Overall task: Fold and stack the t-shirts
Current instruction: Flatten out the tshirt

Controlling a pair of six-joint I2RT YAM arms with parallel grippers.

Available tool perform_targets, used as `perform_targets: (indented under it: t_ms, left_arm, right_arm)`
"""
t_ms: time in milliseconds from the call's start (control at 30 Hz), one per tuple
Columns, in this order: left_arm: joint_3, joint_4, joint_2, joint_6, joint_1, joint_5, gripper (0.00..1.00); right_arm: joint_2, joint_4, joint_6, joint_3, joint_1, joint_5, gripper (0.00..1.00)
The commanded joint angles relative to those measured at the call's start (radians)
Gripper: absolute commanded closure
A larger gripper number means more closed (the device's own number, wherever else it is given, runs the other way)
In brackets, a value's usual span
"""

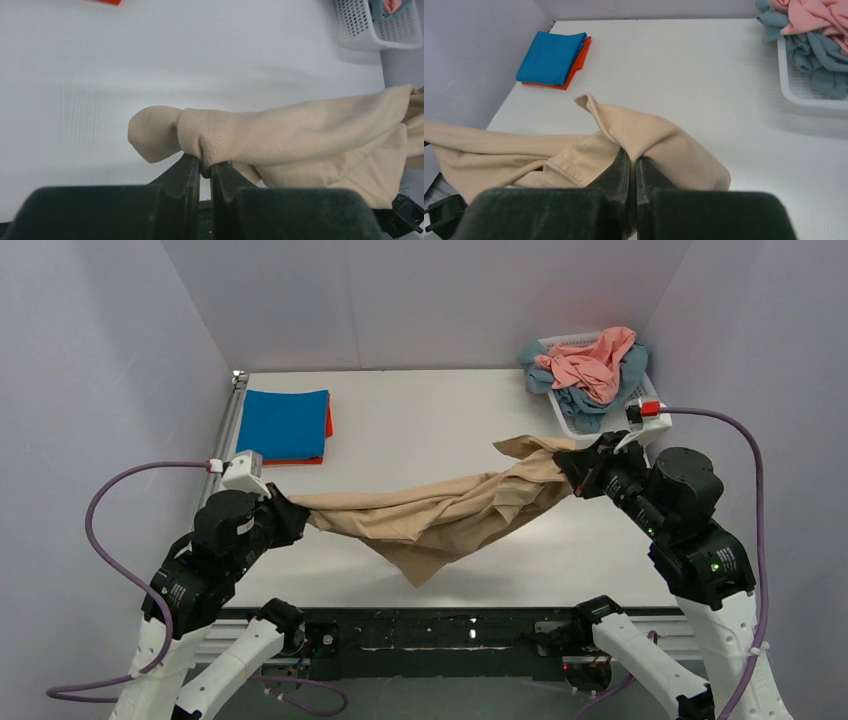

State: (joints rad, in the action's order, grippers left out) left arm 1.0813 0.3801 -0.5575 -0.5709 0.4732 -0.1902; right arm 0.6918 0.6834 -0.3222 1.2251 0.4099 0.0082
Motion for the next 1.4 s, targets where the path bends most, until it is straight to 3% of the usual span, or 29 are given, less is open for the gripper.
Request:
perform_targets:
  t_ms: [0,100,167,300,400,533,633,733,767,800,867,900,967,1033,1200,1367]
  left_arm:
    - [0.056,-0.067,-0.117,0.029,-0.008,-0.012,1.00]
    - [0.151,-0.081,-0.307,0.074,-0.009,-0.063,1.00]
    - [0.311,-0.037,-0.452,0.105,-0.036,-0.093,1.00]
    - [0.578,0.078,-0.624,0.084,-0.183,0.106,1.00]
    - [0.668,0.202,-0.644,0.079,-0.218,0.116,1.00]
    - [0.545,0.332,-0.561,0.064,-0.220,0.184,1.00]
    - [0.368,0.343,-0.494,0.019,-0.219,0.219,0.85]
    - [0.223,0.341,-0.508,0.003,-0.226,0.140,0.73]
    - [0.201,0.342,-0.543,0.009,-0.231,0.113,0.61]
    - [0.186,0.342,-0.588,0.014,-0.243,0.100,0.45]
    - [0.176,0.329,-0.693,0.020,-0.272,0.091,0.07]
    - [0.191,0.344,-0.750,0.010,-0.293,0.129,0.02]
    - [0.206,0.339,-0.826,0.002,-0.319,0.213,0.02]
    - [0.192,0.309,-0.842,-0.002,-0.321,0.244,0.02]
    - [0.113,0.237,-0.833,-0.023,-0.322,0.312,0.02]
    - [0.033,0.094,-0.892,-0.015,-0.320,0.459,0.02]
  right_arm:
    - [0.099,-0.122,0.042,0.076,-0.009,-0.044,0.99]
    - [0.245,-0.168,0.062,0.165,-0.012,-0.053,0.99]
    - [0.357,-0.159,0.067,0.307,-0.022,-0.066,0.99]
    - [0.522,-0.099,0.059,0.543,-0.072,-0.105,0.99]
    - [0.550,-0.040,0.022,0.575,-0.108,-0.161,0.99]
    - [0.500,0.031,-0.039,0.441,-0.138,-0.192,0.99]
    - [0.474,0.055,-0.059,0.279,-0.169,-0.195,0.99]
    - [0.514,0.040,-0.092,0.149,-0.257,-0.259,0.99]
    - [0.546,0.038,-0.104,0.123,-0.295,-0.287,0.97]
    - [0.596,0.041,-0.104,0.114,-0.339,-0.305,0.89]
    - [0.714,0.059,-0.091,0.136,-0.375,-0.269,0.55]
    - [0.779,0.094,-0.089,0.170,-0.383,-0.235,0.45]
    - [0.877,0.178,-0.086,0.238,-0.384,-0.120,0.26]
    - [0.910,0.207,-0.090,0.248,-0.384,-0.034,0.20]
    - [0.801,0.181,-0.142,0.148,-0.384,0.108,0.16]
    - [0.644,0.080,-0.114,-0.060,-0.364,0.030,0.16]
